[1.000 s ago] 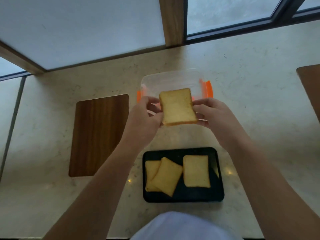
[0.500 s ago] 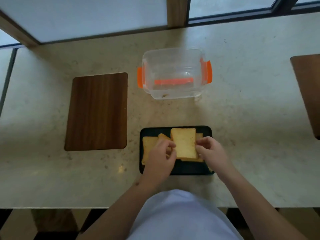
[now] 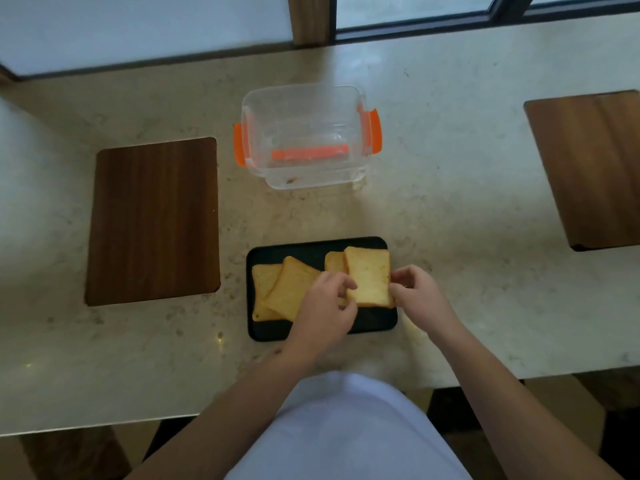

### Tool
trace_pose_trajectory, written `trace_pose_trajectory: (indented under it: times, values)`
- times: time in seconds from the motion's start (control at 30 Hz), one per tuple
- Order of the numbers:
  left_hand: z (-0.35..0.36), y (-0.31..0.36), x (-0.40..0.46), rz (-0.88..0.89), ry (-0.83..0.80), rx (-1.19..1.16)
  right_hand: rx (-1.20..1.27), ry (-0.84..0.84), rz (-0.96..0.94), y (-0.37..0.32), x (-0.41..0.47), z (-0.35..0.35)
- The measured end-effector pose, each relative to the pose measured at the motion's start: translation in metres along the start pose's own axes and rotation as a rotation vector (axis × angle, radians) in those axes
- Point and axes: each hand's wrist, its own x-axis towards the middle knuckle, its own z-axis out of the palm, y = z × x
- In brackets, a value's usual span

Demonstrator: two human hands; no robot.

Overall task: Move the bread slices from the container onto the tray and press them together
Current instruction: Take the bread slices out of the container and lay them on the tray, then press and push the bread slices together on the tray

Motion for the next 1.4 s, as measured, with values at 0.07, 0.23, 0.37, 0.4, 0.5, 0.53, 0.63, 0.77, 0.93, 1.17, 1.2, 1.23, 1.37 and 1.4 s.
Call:
trace_pose_trajectory:
  times: [0.07, 0.23, 0.37, 0.4, 0.5, 0.53, 0.63, 0.77, 0.93, 1.17, 1.2, 1.23, 1.37, 1.4]
  values:
    - [-0.001, -0.004, 0.002, -0.035, 0.014, 0.043, -0.020, 0.014, 0.021, 0.002, 0.001, -0.006]
    - [-0.025, -0.031, -0.002, -0.189, 0.101, 0.088, -0.030, 0.039, -0.023, 0.003, 0.004, -0.013]
    - [-0.052, -0.059, -0.020, -0.310, 0.195, 0.075, -0.107, -0.045, -0.143, -0.012, 0.009, 0.006]
    - [-0.058, -0.064, -0.025, -0.327, 0.243, 0.059, -0.157, -0.067, -0.191, -0.019, 0.009, 0.015]
    - [-0.072, -0.075, -0.036, -0.393, 0.377, -0.001, -0.298, -0.118, -0.341, -0.042, 0.006, 0.047]
    - [-0.074, -0.078, -0.039, -0.411, 0.396, -0.004, -0.350, -0.134, -0.396, -0.050, 0.003, 0.058]
    - [-0.073, -0.087, -0.045, -0.433, 0.383, 0.045, -0.511, -0.153, -0.552, -0.068, -0.006, 0.086]
    - [-0.081, -0.100, -0.038, -0.209, 0.225, 0.432, -0.743, -0.104, -0.575, -0.079, -0.009, 0.112]
    - [-0.093, -0.120, -0.015, -0.092, -0.120, 0.625, -0.805, -0.095, -0.453, -0.074, 0.001, 0.124]
    - [-0.093, -0.132, 0.012, 0.000, -0.274, 0.726, -0.888, -0.093, -0.453, -0.063, 0.002, 0.134]
    - [-0.093, -0.131, 0.014, 0.004, -0.264, 0.718, -0.899, -0.107, -0.459, -0.063, 0.002, 0.135]
    - [-0.094, -0.132, 0.014, 0.012, -0.244, 0.711, -0.906, -0.120, -0.469, -0.063, 0.003, 0.136]
    - [-0.096, -0.138, 0.010, 0.045, -0.180, 0.704, -0.919, -0.149, -0.508, -0.063, 0.002, 0.145]
    - [-0.096, -0.139, 0.010, 0.055, -0.175, 0.706, -0.929, -0.128, -0.527, -0.062, 0.002, 0.148]
